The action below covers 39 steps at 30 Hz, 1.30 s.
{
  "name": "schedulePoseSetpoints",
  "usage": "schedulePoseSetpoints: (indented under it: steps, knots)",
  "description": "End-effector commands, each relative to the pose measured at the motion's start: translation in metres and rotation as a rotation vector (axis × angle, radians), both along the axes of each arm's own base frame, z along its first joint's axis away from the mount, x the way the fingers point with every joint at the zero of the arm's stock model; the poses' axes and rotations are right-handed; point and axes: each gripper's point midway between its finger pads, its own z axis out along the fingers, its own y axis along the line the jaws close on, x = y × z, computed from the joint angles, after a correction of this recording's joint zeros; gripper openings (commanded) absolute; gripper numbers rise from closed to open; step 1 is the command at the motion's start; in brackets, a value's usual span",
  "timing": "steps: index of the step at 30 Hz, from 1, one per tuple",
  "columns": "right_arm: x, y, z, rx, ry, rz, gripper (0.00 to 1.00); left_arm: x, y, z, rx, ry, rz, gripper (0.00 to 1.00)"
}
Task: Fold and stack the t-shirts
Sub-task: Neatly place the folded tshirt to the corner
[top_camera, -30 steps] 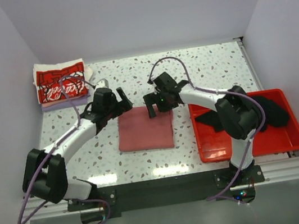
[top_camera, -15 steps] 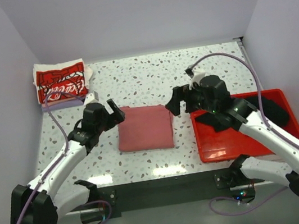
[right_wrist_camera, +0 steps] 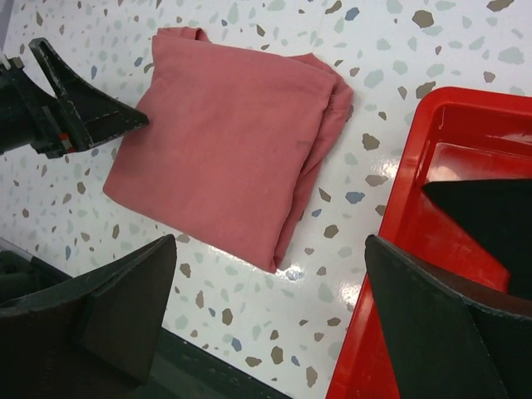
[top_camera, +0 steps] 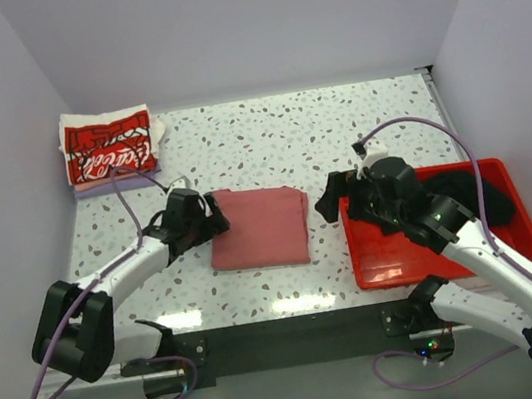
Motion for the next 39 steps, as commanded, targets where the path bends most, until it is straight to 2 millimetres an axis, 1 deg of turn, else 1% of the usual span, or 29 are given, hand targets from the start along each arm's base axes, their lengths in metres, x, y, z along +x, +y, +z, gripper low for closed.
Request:
schedulePoseSetpoints:
  steps: [1, 7, 12, 15, 19, 20, 21, 22, 23, 24, 25, 26, 27, 28, 30, 31, 33, 34, 35, 36, 37, 38, 39]
  knots:
    - [0.0, -0.004, -0.006, -0.019, 0.016, -0.023, 0.99, 0.006, -0.012, -0.004, -0.029, -0.023, -0.042, 0.93]
    - [-0.001, -0.006, -0.009, -0.037, 0.023, -0.02, 0.99, 0.005, -0.017, -0.02, -0.026, 0.013, -0.057, 0.85]
    - [0.0, -0.013, -0.012, -0.061, 0.013, -0.038, 0.99, -0.001, -0.024, -0.034, 0.003, 0.047, -0.082, 0.81]
    - [-0.001, -0.012, -0.013, -0.065, 0.016, -0.029, 0.99, -0.004, -0.027, -0.044, 0.042, 0.074, -0.088, 0.78]
    - [-0.001, -0.013, -0.014, -0.076, 0.017, -0.03, 0.99, -0.009, -0.025, -0.058, 0.108, 0.117, -0.077, 0.69]
    - [-0.002, -0.014, -0.015, -0.081, 0.017, -0.03, 0.99, -0.011, -0.02, -0.063, 0.146, 0.133, -0.061, 0.65]
    - [-0.002, -0.014, -0.015, -0.083, 0.016, -0.03, 0.99, -0.01, -0.023, -0.062, 0.155, 0.13, -0.062, 0.62]
    - [-0.001, -0.015, -0.015, -0.086, 0.015, -0.032, 0.99, -0.013, -0.02, -0.065, 0.178, 0.145, -0.055, 0.55]
    - [-0.001, -0.016, -0.015, -0.091, 0.014, -0.031, 0.99, -0.013, -0.016, -0.068, 0.212, 0.153, -0.04, 0.51]
    - [-0.001, -0.016, -0.016, -0.094, 0.013, -0.033, 0.99, -0.012, -0.019, -0.066, 0.22, 0.149, -0.038, 0.49]
    - [-0.001, -0.017, -0.017, -0.098, 0.011, -0.037, 0.99, -0.014, -0.017, -0.068, 0.239, 0.161, -0.036, 0.42]
    - [0.0, -0.017, -0.017, -0.1, 0.01, -0.038, 0.99, -0.013, -0.015, -0.069, 0.26, 0.16, -0.029, 0.39]
    - [0.0, -0.018, -0.017, -0.101, 0.007, -0.041, 0.99, -0.012, -0.018, -0.067, 0.263, 0.155, -0.03, 0.36]
    - [0.0, -0.018, -0.018, -0.104, 0.01, -0.039, 0.99, -0.012, -0.018, -0.067, 0.271, 0.16, -0.032, 0.27]
    - [0.001, -0.018, -0.018, -0.107, 0.004, -0.039, 0.99, -0.007, -0.019, -0.063, 0.28, 0.144, -0.026, 0.2]
    - [0.001, -0.018, -0.018, -0.109, 0.003, -0.039, 0.99, -0.007, -0.018, -0.062, 0.29, 0.146, -0.024, 0.11]
    - [0.002, -0.019, -0.02, -0.122, 0.003, -0.038, 0.99, 0.001, -0.018, -0.054, 0.305, 0.124, -0.012, 0.0]
    - [0.003, -0.019, -0.021, -0.127, -0.002, -0.035, 0.99, 0.003, -0.016, -0.052, 0.32, 0.124, -0.008, 0.0]
    - [0.004, -0.02, -0.022, -0.132, -0.003, -0.039, 0.99, 0.011, -0.017, -0.043, 0.332, 0.095, -0.005, 0.0]
    - [0.004, -0.019, -0.023, -0.135, -0.003, -0.034, 0.99, 0.015, -0.016, -0.039, 0.342, 0.085, -0.001, 0.0]
    - [0.005, -0.02, -0.023, -0.143, -0.007, -0.031, 0.99, 0.016, -0.013, -0.035, 0.36, 0.083, 0.007, 0.0]
    - [0.007, -0.019, -0.025, -0.15, -0.006, -0.031, 0.99, 0.026, -0.012, -0.025, 0.385, 0.049, 0.024, 0.0]
    - [0.008, -0.02, -0.025, -0.153, -0.009, -0.033, 0.99, 0.029, -0.008, -0.021, 0.411, 0.041, 0.032, 0.0]
